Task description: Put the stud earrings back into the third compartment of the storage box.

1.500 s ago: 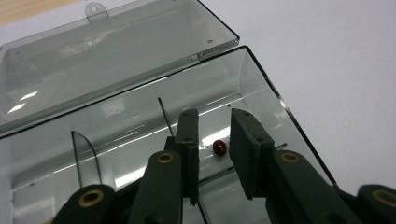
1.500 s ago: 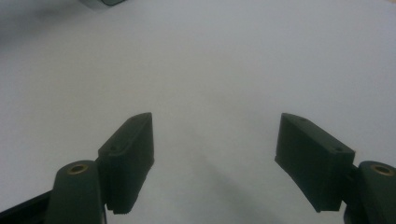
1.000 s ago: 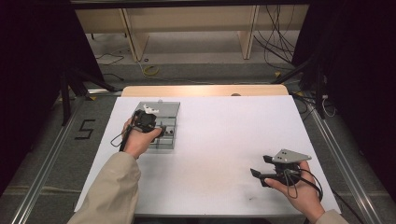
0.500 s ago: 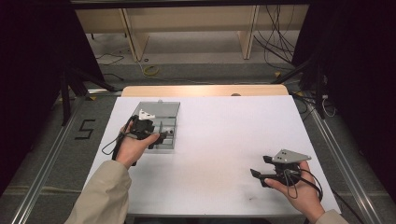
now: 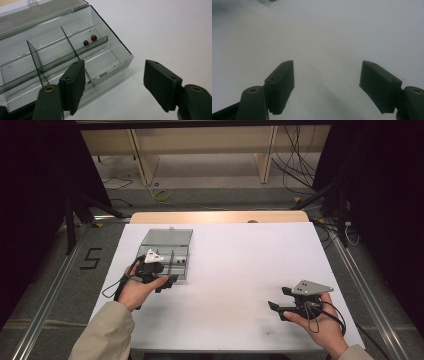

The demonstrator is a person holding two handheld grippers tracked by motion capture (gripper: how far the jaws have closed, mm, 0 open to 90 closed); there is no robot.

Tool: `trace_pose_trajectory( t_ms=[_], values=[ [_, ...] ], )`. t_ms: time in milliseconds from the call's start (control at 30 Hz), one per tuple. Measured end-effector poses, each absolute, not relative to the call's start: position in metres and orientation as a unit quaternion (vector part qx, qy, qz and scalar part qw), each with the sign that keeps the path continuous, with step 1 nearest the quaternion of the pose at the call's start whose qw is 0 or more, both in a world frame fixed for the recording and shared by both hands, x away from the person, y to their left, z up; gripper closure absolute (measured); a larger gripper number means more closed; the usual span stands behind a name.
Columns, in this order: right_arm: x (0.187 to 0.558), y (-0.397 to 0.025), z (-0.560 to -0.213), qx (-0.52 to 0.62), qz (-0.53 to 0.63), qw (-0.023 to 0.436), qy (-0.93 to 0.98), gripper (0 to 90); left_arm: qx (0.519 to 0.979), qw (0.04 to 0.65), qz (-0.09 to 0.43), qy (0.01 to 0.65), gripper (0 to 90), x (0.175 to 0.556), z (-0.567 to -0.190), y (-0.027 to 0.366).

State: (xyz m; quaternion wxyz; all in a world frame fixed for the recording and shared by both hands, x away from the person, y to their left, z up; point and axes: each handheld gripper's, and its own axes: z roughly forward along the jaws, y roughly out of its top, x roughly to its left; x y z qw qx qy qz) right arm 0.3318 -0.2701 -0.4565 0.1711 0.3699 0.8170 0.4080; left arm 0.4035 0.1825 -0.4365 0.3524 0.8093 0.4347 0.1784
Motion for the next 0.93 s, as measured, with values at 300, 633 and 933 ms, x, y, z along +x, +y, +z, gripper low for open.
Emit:
trace_pose_trajectory(
  t_ms=[300, 633, 933],
  values=[
    [0.332, -0.269, -0.457, 0.37, 0.406, 0.17, 0.819, 28.3, 0.819, 0.354, 0.196, 0.407, 30.8, 0.371, -0.447, 0.18],
    [0.332, -0.269, -0.457, 0.366, 0.405, 0.169, 0.82, 28.4, 0.826, 0.338, 0.202, 0.404, 29.6, 0.341, -0.461, 0.185],
    [0.332, -0.27, -0.458, 0.37, 0.4, 0.167, 0.821, 27.6, 0.832, 0.336, 0.197, 0.395, 29.4, 0.329, -0.461, 0.185]
  ],
)
